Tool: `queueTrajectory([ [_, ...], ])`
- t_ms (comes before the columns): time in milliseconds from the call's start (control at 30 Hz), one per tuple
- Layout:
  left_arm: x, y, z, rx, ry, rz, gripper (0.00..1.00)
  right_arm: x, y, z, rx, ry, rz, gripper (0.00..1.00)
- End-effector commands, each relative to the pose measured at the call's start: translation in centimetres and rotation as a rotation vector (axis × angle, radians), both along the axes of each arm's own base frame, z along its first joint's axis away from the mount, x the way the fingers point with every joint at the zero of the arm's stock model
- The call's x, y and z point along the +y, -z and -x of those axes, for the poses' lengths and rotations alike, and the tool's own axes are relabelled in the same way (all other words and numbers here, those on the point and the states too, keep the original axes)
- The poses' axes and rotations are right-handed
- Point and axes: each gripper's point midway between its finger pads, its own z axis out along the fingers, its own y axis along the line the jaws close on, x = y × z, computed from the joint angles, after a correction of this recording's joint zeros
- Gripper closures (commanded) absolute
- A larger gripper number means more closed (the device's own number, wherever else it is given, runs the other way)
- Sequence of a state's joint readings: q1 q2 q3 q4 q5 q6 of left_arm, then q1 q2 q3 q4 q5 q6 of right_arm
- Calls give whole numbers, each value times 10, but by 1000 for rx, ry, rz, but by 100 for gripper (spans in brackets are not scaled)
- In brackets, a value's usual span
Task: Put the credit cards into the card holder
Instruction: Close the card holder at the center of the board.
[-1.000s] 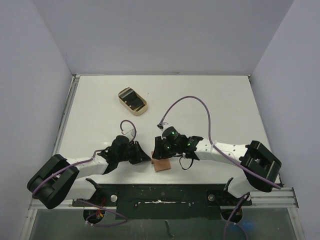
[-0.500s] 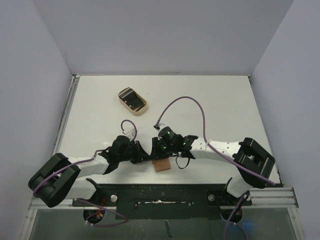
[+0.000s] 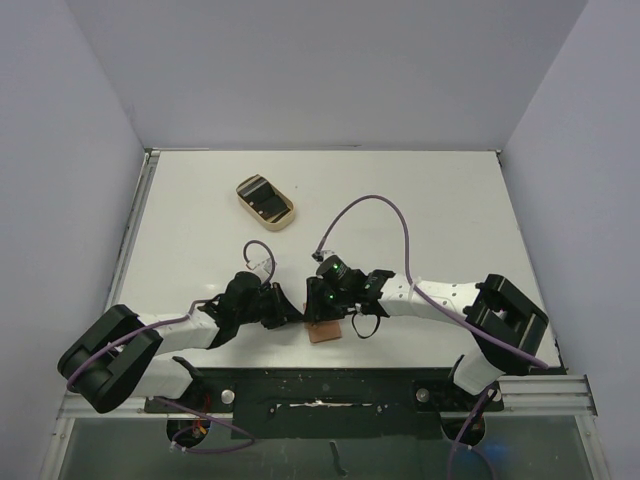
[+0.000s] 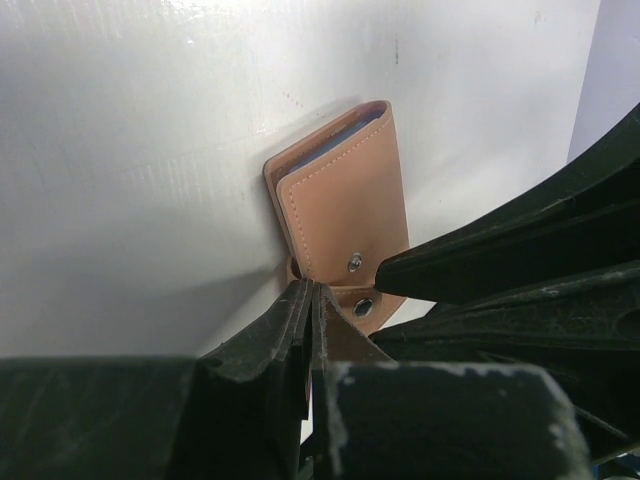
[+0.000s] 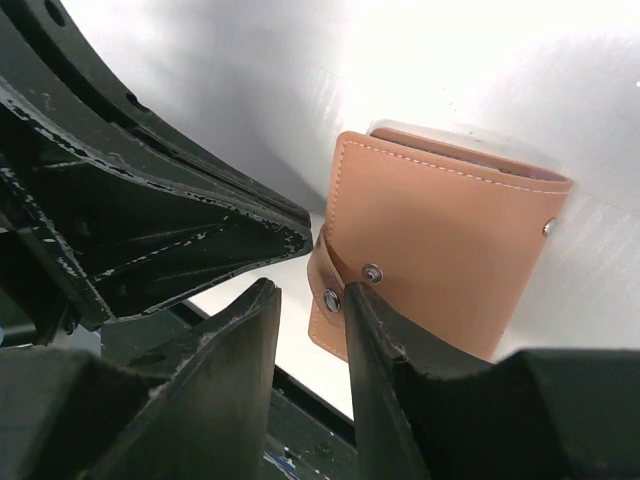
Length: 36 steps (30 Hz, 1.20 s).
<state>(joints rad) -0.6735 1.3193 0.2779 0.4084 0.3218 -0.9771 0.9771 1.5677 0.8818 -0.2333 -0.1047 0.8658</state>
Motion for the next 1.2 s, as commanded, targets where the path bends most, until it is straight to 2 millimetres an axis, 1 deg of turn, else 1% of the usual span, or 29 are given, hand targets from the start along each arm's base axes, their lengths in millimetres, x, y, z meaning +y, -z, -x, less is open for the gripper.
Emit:
queueTrajectory([
  [0,-11,-19,-11,-66,3,52,99,7,-17,-7,-32,28,-27,66],
  [167,-10,-20,-11,-69,-2,51,99,2,-18,-9,-41,57,-14,65],
  [267,-9,-19,-11,-69,-5,48,99,1,-19,-10,-44,61,-11,63],
  [400,-9,-18,-10,-67,-4,45,99,0,-23,-10,-58,70,-22,63],
  [500,-9,-19,-11,-71,-5,46,99,6,-24,-7,-49,37,-51,67],
  [567,-9,-18,-10,-69,-3,46,99,10,-21,-4,-35,20,-59,72],
  [800,-10,-16,-9,-67,-2,42,99,11,-13,-3,-12,15,-45,80],
  [933,-10,-17,-10,-70,-3,44,99,8,-12,-3,-10,27,-32,76],
  [1067,-10,-17,-10,-69,-4,43,99,9,-11,-3,-6,24,-33,76],
  [1167,-9,-17,-10,-70,-4,43,99,9,-9,-2,4,24,-27,73],
])
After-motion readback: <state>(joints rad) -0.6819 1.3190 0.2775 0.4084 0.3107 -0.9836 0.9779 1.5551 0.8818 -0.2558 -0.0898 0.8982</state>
